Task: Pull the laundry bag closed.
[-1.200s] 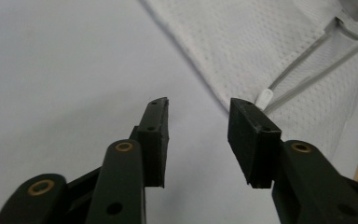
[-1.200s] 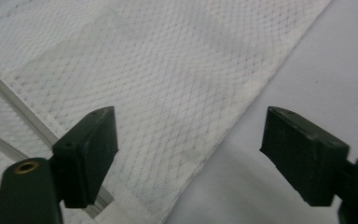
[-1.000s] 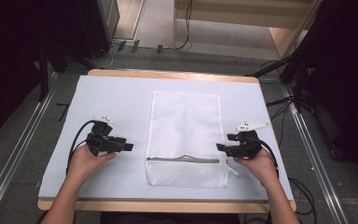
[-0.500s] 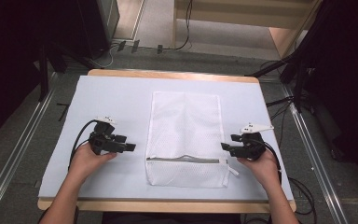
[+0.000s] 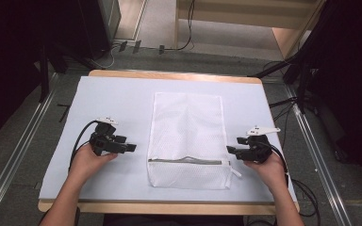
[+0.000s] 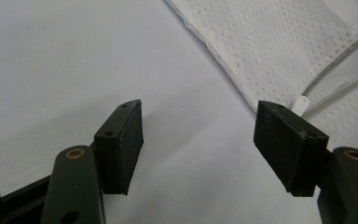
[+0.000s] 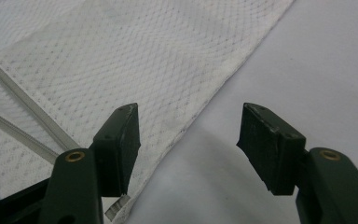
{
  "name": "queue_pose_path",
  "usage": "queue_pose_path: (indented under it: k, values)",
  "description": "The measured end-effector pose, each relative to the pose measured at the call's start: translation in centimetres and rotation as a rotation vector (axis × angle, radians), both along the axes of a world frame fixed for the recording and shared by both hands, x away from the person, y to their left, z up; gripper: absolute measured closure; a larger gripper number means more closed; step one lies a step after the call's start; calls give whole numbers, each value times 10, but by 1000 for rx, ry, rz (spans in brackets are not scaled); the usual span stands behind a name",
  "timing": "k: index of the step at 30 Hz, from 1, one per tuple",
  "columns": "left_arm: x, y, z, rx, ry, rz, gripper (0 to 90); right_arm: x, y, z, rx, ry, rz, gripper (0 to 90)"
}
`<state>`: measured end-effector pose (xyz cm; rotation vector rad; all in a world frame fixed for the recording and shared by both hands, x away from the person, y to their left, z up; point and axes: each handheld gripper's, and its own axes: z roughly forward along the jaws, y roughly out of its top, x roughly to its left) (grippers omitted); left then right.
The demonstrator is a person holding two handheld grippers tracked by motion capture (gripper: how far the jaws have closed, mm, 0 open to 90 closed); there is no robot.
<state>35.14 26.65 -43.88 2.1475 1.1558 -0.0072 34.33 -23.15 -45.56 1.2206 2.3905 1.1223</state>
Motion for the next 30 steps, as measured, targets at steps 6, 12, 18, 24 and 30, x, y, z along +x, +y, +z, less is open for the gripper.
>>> queue_pose_path:
  k: [6, 12, 18, 24, 30]
  values:
    - [0, 0, 0, -12, 7, 1, 340, 0, -2, -1, -5, 6, 2, 398]
    - [1, 3, 1, -20, 22, 6, 369, 2, -3, -2, 0, 12, -1, 397]
    - [1, 5, 1, -19, 18, 5, 368, 1, -3, 0, 8, 21, -2, 410]
    - [-1, 4, 2, -20, 13, -2, 402, -1, 1, 4, 9, 40, 4, 441]
    - [-2, 5, 7, -25, 50, 19, 500, -2, 10, 8, 9, 44, 20, 465]
